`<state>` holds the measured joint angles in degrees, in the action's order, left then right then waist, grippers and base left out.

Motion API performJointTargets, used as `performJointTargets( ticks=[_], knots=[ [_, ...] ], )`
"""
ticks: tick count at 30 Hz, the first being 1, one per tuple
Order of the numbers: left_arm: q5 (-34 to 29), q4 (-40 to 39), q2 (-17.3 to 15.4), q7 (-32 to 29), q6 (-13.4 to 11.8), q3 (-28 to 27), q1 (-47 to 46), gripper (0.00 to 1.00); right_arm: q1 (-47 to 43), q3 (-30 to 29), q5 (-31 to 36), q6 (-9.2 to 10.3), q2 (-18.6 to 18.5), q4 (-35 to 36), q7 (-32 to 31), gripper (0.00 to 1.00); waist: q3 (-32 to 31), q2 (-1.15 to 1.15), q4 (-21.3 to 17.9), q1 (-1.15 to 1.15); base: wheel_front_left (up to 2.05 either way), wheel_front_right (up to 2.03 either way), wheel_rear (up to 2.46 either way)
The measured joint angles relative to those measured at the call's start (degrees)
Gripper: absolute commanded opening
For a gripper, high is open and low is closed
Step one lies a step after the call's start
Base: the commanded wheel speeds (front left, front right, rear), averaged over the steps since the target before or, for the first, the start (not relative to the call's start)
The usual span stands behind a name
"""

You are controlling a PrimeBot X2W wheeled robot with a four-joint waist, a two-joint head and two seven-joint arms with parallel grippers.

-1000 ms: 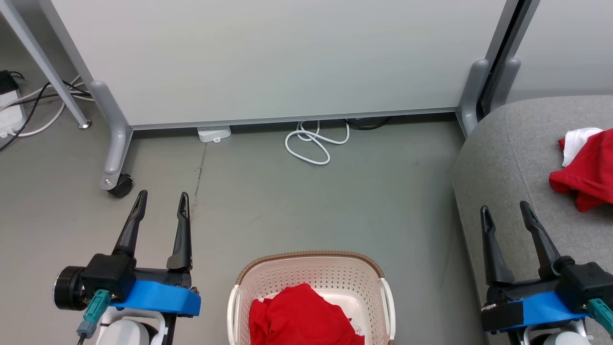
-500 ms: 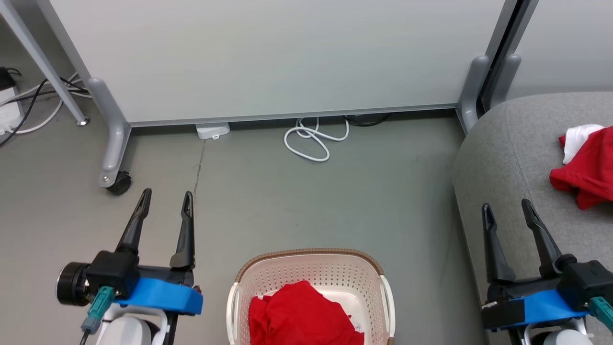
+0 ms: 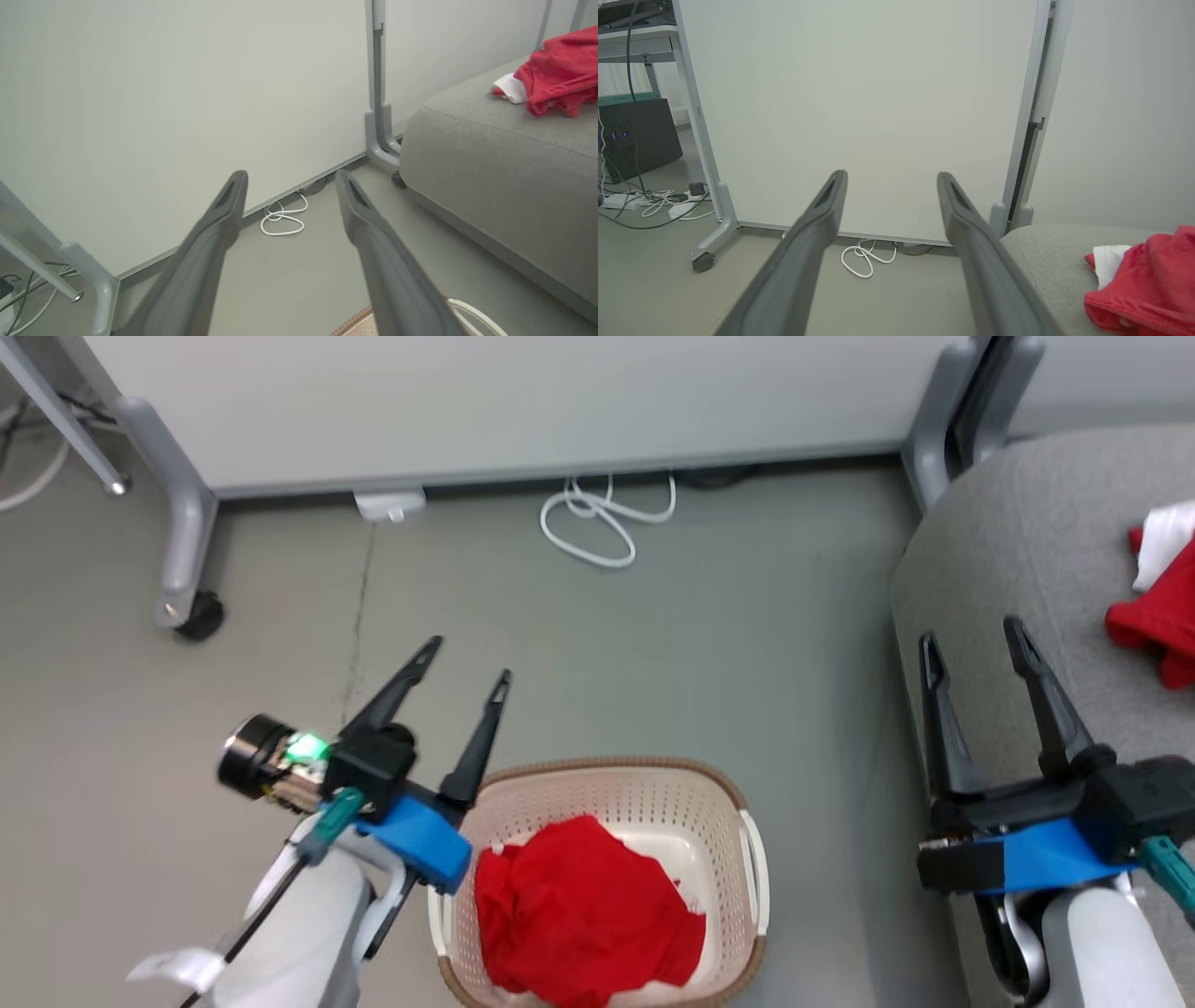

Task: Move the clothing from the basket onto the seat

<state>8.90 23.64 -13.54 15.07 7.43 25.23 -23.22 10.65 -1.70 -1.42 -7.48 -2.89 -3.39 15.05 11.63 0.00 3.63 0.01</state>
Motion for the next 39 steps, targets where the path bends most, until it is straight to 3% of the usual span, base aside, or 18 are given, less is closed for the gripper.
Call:
performJointTargets(
  ticks=[7,16,24,30,39],
  knots=[
    [1.83,9.05,-1.7,0.01,0.0,14.88,-8.72,1.0,4.93,1.0,1.9,-0.01,0.01,0.79,0.0,1.0,7.43,0.0,-1.01,0.01,0.0,0.0,0.0],
    [4.95,19.09,-3.8,0.0,0.01,30.08,-18.26,1.0,10.35,2.49,3.36,-0.01,0.01,2.45,-0.01,1.0,16.95,0.0,-3.28,0.01,0.0,0.0,0.0],
    [7.73,29.54,-3.91,0.0,0.01,44.28,-26.95,1.0,15.46,3.87,3.87,-0.01,0.01,4.63,0.0,1.0,26.23,0.0,-5.05,0.01,0.0,0.0,0.0],
    [6.57,36.02,-3.69,-0.14,0.01,48.04,-29.61,1.0,17.88,4.83,3.79,-0.01,0.01,6.11,-0.01,1.0,32.7,0.0,-6.8,0.01,0.0,0.0,0.0],
    [-4.75,41.89,-2.27,-2.6,0.01,48.14,-30.96,1.0,18.83,4.82,3.58,-0.01,0.02,9.16,-0.01,1.0,40.55,0.0,-9.38,0.0,0.0,0.0,0.0]
  ],
)
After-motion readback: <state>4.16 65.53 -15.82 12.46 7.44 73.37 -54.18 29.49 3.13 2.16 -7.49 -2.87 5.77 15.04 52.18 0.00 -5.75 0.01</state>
